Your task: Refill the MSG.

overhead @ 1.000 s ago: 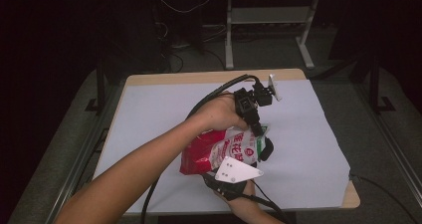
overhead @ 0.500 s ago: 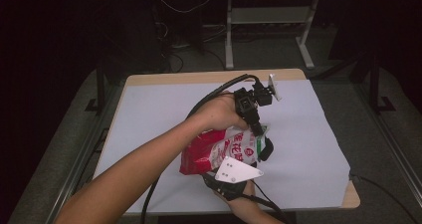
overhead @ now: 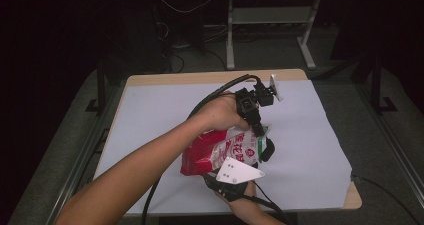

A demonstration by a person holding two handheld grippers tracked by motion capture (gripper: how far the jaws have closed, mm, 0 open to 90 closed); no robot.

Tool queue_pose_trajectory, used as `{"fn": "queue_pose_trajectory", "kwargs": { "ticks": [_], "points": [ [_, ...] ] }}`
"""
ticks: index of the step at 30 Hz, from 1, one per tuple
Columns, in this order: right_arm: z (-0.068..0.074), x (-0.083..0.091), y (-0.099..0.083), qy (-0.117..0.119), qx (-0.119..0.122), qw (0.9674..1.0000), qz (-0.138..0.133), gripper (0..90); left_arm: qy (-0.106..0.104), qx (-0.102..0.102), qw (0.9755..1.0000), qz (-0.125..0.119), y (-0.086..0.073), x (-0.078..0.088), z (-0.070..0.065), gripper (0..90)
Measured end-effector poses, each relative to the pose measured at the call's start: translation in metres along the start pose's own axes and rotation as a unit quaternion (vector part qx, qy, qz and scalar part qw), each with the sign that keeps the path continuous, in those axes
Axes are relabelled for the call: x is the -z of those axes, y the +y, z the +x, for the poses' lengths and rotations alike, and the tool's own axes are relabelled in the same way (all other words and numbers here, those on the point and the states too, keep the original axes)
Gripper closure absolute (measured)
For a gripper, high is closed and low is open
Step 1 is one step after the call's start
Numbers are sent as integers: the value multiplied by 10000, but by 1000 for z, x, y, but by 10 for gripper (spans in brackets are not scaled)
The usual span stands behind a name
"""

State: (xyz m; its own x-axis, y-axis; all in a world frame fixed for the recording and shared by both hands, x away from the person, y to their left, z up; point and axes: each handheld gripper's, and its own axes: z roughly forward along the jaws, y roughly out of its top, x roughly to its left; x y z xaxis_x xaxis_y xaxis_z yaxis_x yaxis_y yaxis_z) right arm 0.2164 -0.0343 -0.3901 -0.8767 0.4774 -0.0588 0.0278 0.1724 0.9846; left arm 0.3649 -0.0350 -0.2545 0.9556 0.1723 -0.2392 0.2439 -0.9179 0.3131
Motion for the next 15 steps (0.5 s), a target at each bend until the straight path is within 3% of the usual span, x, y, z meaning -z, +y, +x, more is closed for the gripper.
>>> {"fn": "queue_pose_trajectory", "kwargs": {
  "ticks": [15],
  "points": [
    [0, 0, 0, 12, 23, 10000, -5, 900, -6, 16, 10000, -15, 0, 0, 0, 900]
  ]
}}
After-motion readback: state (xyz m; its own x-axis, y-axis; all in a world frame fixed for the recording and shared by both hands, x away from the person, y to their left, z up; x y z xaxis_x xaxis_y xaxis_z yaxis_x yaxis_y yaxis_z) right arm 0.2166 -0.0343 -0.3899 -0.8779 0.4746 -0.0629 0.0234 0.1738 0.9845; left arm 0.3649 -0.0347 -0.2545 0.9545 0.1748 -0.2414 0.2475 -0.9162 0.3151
